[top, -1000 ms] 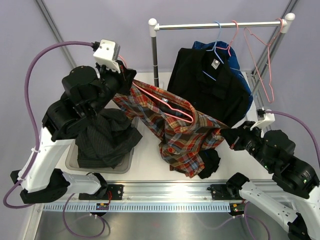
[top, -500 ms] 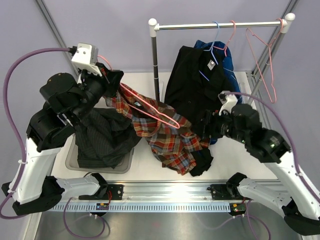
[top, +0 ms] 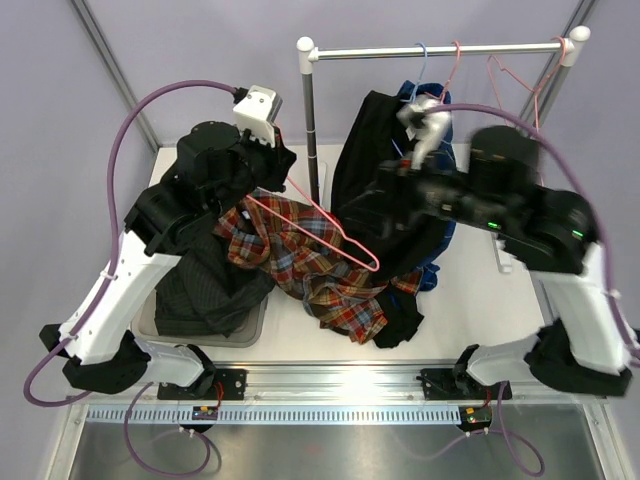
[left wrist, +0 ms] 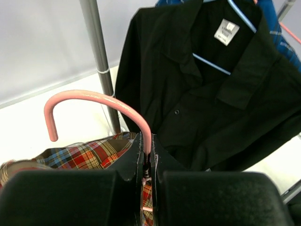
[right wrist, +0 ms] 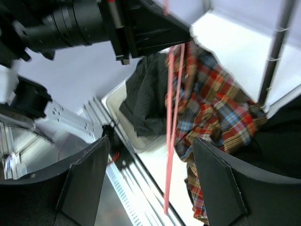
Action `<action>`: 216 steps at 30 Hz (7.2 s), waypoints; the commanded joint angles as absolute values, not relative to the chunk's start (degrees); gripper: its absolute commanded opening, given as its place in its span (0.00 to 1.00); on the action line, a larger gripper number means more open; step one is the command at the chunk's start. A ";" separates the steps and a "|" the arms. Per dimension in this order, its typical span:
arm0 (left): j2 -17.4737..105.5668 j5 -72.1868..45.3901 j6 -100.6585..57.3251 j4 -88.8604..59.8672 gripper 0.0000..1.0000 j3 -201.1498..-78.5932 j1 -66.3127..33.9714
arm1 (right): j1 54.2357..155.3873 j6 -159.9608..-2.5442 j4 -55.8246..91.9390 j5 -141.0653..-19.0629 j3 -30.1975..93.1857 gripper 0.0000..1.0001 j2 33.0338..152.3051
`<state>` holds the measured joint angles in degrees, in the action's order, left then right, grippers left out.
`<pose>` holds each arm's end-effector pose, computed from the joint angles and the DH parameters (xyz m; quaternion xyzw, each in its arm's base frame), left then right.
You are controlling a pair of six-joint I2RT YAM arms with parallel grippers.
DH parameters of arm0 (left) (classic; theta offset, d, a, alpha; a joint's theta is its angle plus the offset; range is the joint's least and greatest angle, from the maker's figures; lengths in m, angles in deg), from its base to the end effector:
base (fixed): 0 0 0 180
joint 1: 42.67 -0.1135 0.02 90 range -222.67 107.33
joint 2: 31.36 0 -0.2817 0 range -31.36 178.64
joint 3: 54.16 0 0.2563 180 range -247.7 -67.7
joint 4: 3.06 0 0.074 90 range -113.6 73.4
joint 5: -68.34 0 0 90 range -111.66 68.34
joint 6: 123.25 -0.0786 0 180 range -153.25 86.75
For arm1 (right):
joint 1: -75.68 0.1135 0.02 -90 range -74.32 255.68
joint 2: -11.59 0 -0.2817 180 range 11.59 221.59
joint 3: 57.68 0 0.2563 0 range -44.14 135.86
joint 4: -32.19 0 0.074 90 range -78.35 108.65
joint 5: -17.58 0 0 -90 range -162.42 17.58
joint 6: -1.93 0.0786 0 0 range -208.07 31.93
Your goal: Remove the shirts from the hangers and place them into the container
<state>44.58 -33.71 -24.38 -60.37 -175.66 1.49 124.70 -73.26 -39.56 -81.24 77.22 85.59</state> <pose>0.2114 -0.1824 0.5390 0.1707 0.7553 -0.2073 0.5979 0.1325 0.1709 0.5797 -0.2729 0.7201 0.3861 0.5078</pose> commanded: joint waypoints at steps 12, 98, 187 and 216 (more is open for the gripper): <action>41.33 -33.25 -26.56 -60.10 0.00 -177.83 1.28 | 132.81 -78.40 -41.64 -71.12 70.92 0.29 95.70; 32.46 -32.21 -8.11 -39.45 0.99 -121.23 6.37 | 107.34 -71.69 -52.04 -36.47 56.16 0.00 73.46; 51.41 -41.60 -5.55 -46.29 0.00 -130.35 5.49 | 90.89 -72.77 -37.33 -69.08 52.72 0.99 59.14; 43.35 -67.89 -48.63 -56.25 0.00 -198.31 1.28 | 90.89 -74.97 -38.65 -69.52 55.97 0.99 59.49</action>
<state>46.09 -66.67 -46.37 -60.28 -197.37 1.69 90.65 -72.95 -38.51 -68.63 54.36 59.23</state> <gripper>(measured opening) 0.094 0.993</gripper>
